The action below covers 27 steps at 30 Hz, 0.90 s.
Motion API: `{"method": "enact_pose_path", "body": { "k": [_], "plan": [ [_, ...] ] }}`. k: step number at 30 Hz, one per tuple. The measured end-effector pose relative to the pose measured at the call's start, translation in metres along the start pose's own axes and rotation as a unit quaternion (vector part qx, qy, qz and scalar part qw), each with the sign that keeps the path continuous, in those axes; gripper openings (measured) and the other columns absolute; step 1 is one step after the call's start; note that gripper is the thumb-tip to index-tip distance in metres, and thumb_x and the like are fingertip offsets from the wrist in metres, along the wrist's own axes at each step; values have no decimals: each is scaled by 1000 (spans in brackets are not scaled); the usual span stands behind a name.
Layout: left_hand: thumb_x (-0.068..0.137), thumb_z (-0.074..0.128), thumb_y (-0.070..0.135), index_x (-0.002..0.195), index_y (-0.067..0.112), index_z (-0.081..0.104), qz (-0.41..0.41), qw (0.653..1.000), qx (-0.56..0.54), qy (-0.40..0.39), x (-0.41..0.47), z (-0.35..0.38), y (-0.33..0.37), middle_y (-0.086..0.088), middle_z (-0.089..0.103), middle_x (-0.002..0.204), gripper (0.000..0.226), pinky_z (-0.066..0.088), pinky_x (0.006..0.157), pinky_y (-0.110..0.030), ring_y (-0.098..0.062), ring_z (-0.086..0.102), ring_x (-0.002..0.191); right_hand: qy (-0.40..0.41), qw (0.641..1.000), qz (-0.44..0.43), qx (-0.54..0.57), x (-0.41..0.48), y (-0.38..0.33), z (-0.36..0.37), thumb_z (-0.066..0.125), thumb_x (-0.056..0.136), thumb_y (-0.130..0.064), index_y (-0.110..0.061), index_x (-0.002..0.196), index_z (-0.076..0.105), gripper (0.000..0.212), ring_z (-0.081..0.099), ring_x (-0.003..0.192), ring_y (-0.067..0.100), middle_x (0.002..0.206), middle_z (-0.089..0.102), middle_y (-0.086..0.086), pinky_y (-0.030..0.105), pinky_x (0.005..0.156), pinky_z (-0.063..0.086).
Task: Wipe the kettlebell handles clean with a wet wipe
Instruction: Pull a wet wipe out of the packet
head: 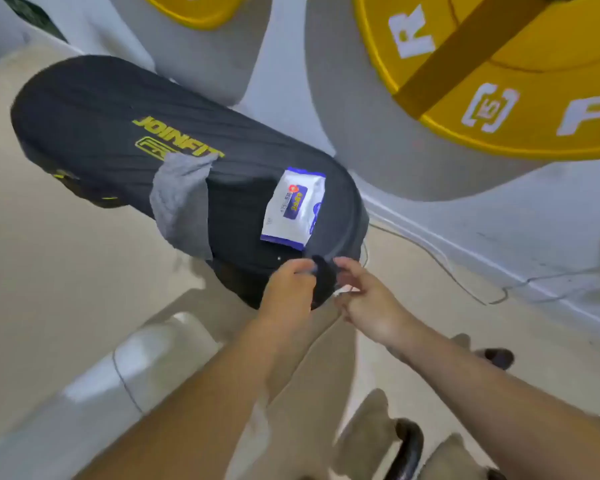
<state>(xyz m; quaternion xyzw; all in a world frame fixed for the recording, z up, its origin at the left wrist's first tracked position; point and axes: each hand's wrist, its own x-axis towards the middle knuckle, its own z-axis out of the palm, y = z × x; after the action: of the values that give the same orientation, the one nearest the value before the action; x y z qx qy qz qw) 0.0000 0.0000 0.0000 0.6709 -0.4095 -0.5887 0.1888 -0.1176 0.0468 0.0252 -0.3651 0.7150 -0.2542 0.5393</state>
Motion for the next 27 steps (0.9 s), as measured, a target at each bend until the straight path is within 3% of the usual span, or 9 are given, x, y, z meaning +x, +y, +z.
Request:
{"method": "enact_pose_path", "body": {
  "k": [4, 6, 9, 11, 16, 18, 21, 24, 27],
  "plan": [
    [95, 47, 17, 117, 31, 55, -84, 970, -223, -42, 66, 11, 0, 1, 54, 116, 27, 50, 71, -30, -15, 53, 96, -9, 985, 40, 168, 45, 6, 16, 44, 92, 7, -26, 139, 41, 58, 52, 99, 15, 121, 48, 1, 25, 72, 49],
    [94, 51, 17, 113, 26, 56, -118, 953, -279, -6, 90, 15, -11, 1, 56, 104, 21, 47, 68, -28, -14, 54, 92, -18, 976, 50, 209, 54, 19, 24, 45, 92, 7, -23, 140, 42, 57, 53, 100, 17, 118, 50, 3, 31, 78, 50],
    [86, 66, 12, 98, 12, 59, -119, 949, -273, 98, 114, 22, -17, -3, 61, 85, 14, 51, 65, -24, -13, 60, 74, 2, 966, 72, 248, 58, 45, 30, 50, 92, -1, -25, 138, 45, 53, 60, 113, 21, 108, 59, 2, 38, 89, 53],
    [79, 72, 7, 90, 8, 63, -105, 947, -262, 152, 121, 26, -21, -4, 64, 76, 15, 55, 70, -27, -16, 63, 67, 18, 947, 95, 307, 56, 58, 32, 53, 93, -5, -25, 136, 47, 48, 64, 110, 23, 106, 62, 0, 39, 90, 55],
    [73, 72, 3, 84, 9, 63, -75, 943, -277, 171, 99, 39, -38, -7, 69, 79, 14, 58, 69, -29, -21, 68, 72, 38, 887, 137, 440, 49, 73, 27, 53, 95, -15, -20, 129, 50, 34, 65, 106, 26, 119, 63, 7, 39, 84, 55],
    [78, 66, 5, 84, 10, 62, -64, 940, -301, 151, 83, 34, -35, -6, 67, 79, 9, 55, 60, -24, -15, 64, 62, 20, 870, 143, 472, 47, 72, 22, 56, 95, -29, -18, 128, 51, 35, 63, 110, 27, 122, 59, 10, 39, 84, 55],
    [79, 54, 1, 90, 5, 62, -70, 948, -304, 63, 32, 32, -35, -7, 60, 65, 14, 45, 43, -17, -11, 49, 46, -24, 855, 121, 504, 46, 68, 13, 57, 91, -51, -15, 126, 54, 50, 63, 112, 30, 121, 64, 13, 43, 92, 52],
    [78, 51, -3, 73, 7, 60, -72, 961, -265, -14, -26, 45, -59, -6, 57, 57, 15, 42, 41, -17, -12, 44, 42, 7, 831, 99, 548, 38, 76, 15, 55, 94, -45, -8, 119, 64, 46, 69, 97, 31, 106, 73, 15, 46, 92, 52],
    [79, 50, -5, 74, 10, 56, -49, 962, -265, -46, -58, 53, -86, -5, 59, 59, 17, 43, 44, -20, -15, 47, 47, 65, 841, 82, 530, 21, 96, 16, 60, 94, -33, -11, 114, 67, 31, 72, 93, 29, 99, 76, 9, 49, 90, 54]
  ]
}}
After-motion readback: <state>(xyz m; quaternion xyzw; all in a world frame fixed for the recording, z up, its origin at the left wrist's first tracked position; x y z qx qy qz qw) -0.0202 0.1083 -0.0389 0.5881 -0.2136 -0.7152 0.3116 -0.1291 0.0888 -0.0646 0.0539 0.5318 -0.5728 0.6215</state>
